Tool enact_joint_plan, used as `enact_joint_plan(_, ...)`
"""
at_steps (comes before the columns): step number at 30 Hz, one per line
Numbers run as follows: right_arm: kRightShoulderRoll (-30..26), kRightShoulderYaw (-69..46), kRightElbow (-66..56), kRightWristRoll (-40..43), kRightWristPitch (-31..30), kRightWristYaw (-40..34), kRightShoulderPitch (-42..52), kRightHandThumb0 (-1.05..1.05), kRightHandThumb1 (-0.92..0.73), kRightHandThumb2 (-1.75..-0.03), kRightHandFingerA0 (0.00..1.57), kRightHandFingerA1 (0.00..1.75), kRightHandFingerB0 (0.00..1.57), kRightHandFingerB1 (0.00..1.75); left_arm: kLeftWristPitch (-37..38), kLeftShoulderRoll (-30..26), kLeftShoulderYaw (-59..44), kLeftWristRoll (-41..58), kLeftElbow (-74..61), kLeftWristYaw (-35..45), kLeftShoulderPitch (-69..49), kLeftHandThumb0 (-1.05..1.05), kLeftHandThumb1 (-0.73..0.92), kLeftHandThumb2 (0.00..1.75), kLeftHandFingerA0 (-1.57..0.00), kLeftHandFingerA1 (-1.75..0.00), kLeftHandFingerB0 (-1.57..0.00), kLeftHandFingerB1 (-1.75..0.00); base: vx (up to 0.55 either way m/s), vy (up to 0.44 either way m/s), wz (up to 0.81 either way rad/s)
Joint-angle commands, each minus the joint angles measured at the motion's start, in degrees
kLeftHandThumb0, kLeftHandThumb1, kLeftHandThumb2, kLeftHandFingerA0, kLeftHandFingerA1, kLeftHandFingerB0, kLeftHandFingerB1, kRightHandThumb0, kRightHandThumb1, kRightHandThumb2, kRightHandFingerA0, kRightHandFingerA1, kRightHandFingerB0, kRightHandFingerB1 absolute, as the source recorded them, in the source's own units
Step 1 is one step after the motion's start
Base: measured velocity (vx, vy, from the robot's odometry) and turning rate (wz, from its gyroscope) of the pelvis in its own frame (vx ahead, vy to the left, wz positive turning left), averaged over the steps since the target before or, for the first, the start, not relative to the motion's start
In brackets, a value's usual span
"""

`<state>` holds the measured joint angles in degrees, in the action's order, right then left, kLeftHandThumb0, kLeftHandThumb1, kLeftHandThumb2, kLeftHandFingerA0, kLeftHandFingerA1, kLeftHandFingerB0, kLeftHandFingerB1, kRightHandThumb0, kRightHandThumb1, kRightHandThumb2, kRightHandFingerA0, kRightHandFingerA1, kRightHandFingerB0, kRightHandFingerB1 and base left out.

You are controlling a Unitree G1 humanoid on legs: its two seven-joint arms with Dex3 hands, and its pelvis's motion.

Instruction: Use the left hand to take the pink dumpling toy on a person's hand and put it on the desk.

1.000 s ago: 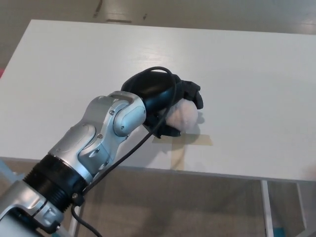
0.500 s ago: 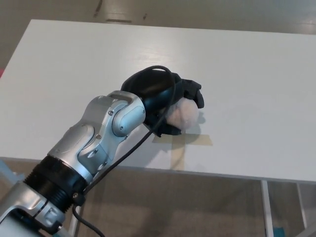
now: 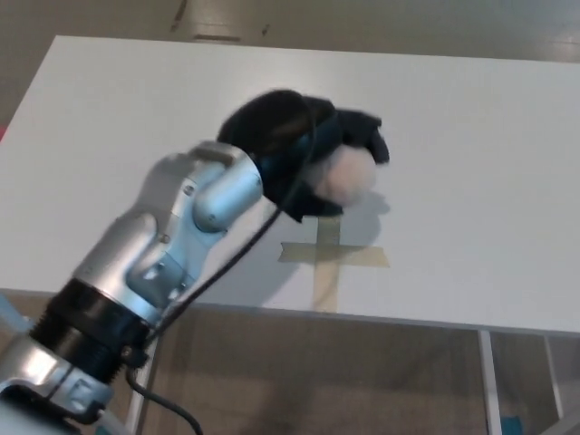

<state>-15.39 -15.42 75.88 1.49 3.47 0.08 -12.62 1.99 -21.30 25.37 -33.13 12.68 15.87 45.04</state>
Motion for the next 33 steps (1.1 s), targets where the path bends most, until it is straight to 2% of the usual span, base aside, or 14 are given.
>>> enact_joint_plan(1,-0.4,0.3,0.2,-0.1,-0.1,1.1,1.2,-0.21,-0.67,-0.60,0.60,0.45,0.55,0.44,3.8,-2.9,-6.4,3.4,-2.4,0.0,2.3,-0.40,0.66,0.72,-0.77,-1.45,-0.77,-0.58,0.00,0.000,0.00)
enact_joint_plan(3,-0.5,0.3,0.2,0.0,-0.3,1.3,1.2,-0.22,-0.67,-0.60,0.60,0.45,0.53,0.43,4.3,-4.0,-8.2,3.7,-1.9,0.1,2.9,-0.27,0.73,0.65,-0.76,-1.51,-0.65,-0.46,0.00,0.000,0.00)
enact_joint_plan(7,-0.4,0.4,0.2,0.0,-0.5,1.5,0.8,-0.22,-0.67,-0.60,0.60,0.45,0.52,0.43,6.1,-7.7,-12.0,4.9,1.1,0.2,4.4,-0.26,0.74,0.65,-0.76,-1.49,-0.74,-0.50,0.00,0.000,0.00)
enact_joint_plan(11,-0.5,1.0,0.2,-0.5,-0.3,1.2,0.6,-0.22,-0.67,-0.60,0.60,0.44,0.55,0.44,8.3,-11.3,-14.2,5.1,4.7,0.4,5.3,-0.26,0.73,0.64,-0.76,-1.38,-0.85,-0.65,0.00,0.000,0.00)
enact_joint_plan(12,-0.7,1.0,0.2,-0.6,-0.3,1.1,0.5,-0.22,-0.67,-0.60,0.60,0.44,0.54,0.43,8.6,-12.0,-14.6,5.2,5.3,0.6,5.3,-0.27,0.74,0.64,-0.76,-1.38,-0.82,-0.82,0.00,0.000,0.00)
enact_joint_plan(14,-1.0,1.2,0.2,-0.7,-0.5,1.0,-0.1,-0.22,-0.67,-0.60,0.60,0.44,0.54,0.43,9.3,-13.4,-15.1,5.2,7.3,0.5,5.9,-0.27,0.74,0.64,-0.75,-1.38,-0.78,-0.89,0.00,0.000,0.00)
enact_joint_plan(16,-1.3,1.3,0.2,-0.8,-0.8,0.9,-0.5,-0.22,-0.67,-0.60,0.60,0.44,0.54,0.43,10.0,-14.5,-15.4,5.1,9.1,0.3,6.0,-0.28,0.75,0.64,-0.74,-1.39,-0.80,-0.84,0.00,0.000,0.00)
enact_joint_plan(17,-1.3,1.2,0.2,-0.6,-0.9,0.8,-0.4,-0.22,-0.67,-0.60,0.60,0.44,0.54,0.43,10.6,-15.4,-15.6,5.0,10.4,0.0,5.2,-0.27,0.74,0.64,-0.74,-1.42,-0.82,-0.55,0.00,0.000,0.00)
enact_joint_plan(23,-1.2,0.5,0.3,-0.1,-1.2,0.6,-0.1,-0.22,-0.67,-0.60,0.60,0.44,0.57,0.44,14.1,-17.2,-15.0,4.1,18.2,-3.1,2.7,-0.30,0.74,0.65,-0.75,-1.44,-0.84,-0.58,0.00,0.000,0.00)
enact_joint_plan(24,-1.1,0.5,0.3,-0.1,-1.0,0.7,0.1,-0.22,-0.66,-0.60,0.60,0.44,0.58,0.45,14.2,-17.2,-14.6,3.6,20.2,-3.9,2.0,-0.28,0.76,0.65,-0.74,-1.41,-0.76,-0.51,0.00,0.000,0.00)
enact_joint_plan(27,-0.8,0.7,0.3,-0.4,-0.4,0.7,0.3,-0.22,-0.66,-0.60,0.60,0.45,0.58,0.45,13.7,-16.5,-12.8,1.6,25.9,-5.7,1.3,-0.26,0.76,0.63,-0.78,-1.31,-0.80,-0.52,0.00,0.000,0.00)
enact_joint_plan(29,-0.7,0.9,0.3,-0.6,-0.2,0.7,0.7,-0.22,-0.66,-0.60,0.61,0.45,0.60,0.46,14.1,-16.4,-11.5,1.0,28.4,-6.4,1.2,-0.27,0.76,0.64,-0.77,-1.31,-0.84,-0.57,0.00,0.000,0.00)
enact_joint_plan(30,-0.7,0.9,0.3,-0.6,-0.2,0.6,0.8,-0.23,-0.66,-0.60,0.61,0.45,0.60,0.46,14.1,-16.3,-11.1,0.9,28.9,-6.6,1.1,-0.26,0.76,0.64,-0.74,-1.35,-0.81,-0.74,0.00,0.000,0.00)
enact_joint_plan(33,-0.7,0.9,0.4,-0.6,-0.1,0.9,1.2,-0.23,-0.66,-0.60,0.61,0.45,0.59,0.45,13.9,-15.6,-9.8,-0.2,30.6,-8.0,0.3,-0.25,0.77,0.62,-0.69,-1.41,-0.80,-0.74,0.00,0.000,0.00)
